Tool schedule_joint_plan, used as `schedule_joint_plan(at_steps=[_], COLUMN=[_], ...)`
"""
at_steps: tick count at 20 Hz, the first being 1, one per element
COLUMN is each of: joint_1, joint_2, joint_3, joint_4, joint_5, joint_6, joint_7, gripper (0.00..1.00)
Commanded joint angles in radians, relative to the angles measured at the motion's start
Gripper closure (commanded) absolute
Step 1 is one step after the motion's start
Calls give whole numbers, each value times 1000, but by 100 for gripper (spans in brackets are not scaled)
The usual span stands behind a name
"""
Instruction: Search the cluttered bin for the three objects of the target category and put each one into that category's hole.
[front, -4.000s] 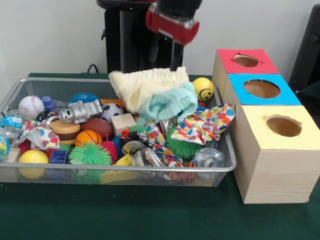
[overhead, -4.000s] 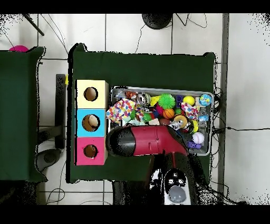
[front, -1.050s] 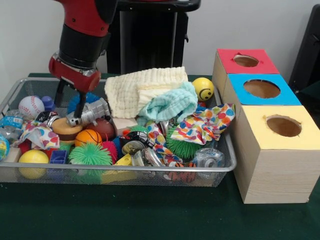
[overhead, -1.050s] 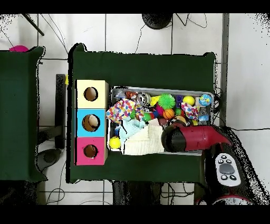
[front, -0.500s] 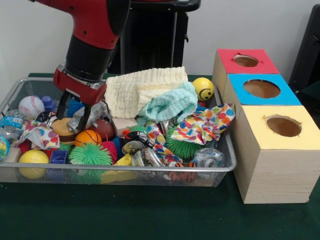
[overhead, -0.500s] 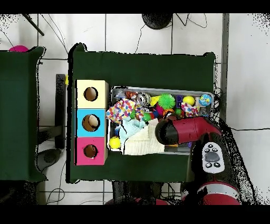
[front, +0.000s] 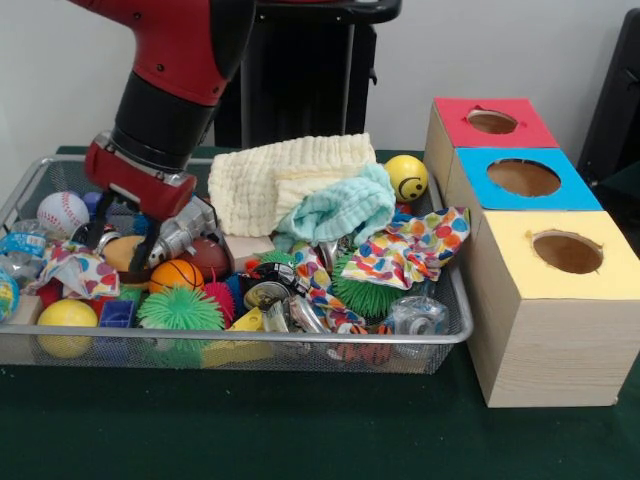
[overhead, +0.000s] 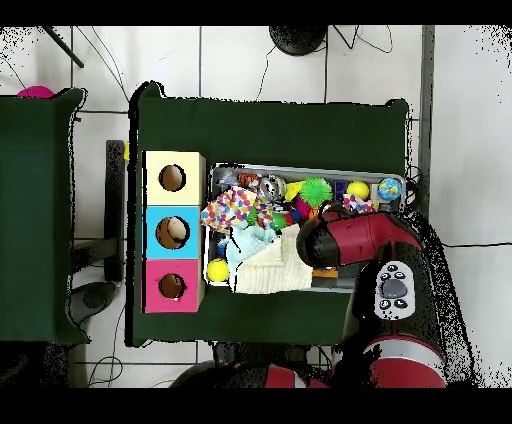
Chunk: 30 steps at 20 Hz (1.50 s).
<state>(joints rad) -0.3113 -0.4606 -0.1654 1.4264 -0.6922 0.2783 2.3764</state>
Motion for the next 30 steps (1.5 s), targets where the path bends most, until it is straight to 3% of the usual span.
schedule_joint_plan(at_steps=[1,5,13,20,25,29,30], joint_1=[12,35,-36,-59,15,25,18], joint_2=[58,96,170,200,193,184,178], joint_3=[-24,-63,18,45,-30,-38,-32], joint_4=[-104,-135,-118,-102,-144,-142,-128], joint_5=[-64,-60,45,91,38,12,20], joint_6=[-26,-23,117,135,180,153,139], joint_7=[3,37,-8,-17,-54,-73,-70], gripper=[0,0,0,0,0,0,100])
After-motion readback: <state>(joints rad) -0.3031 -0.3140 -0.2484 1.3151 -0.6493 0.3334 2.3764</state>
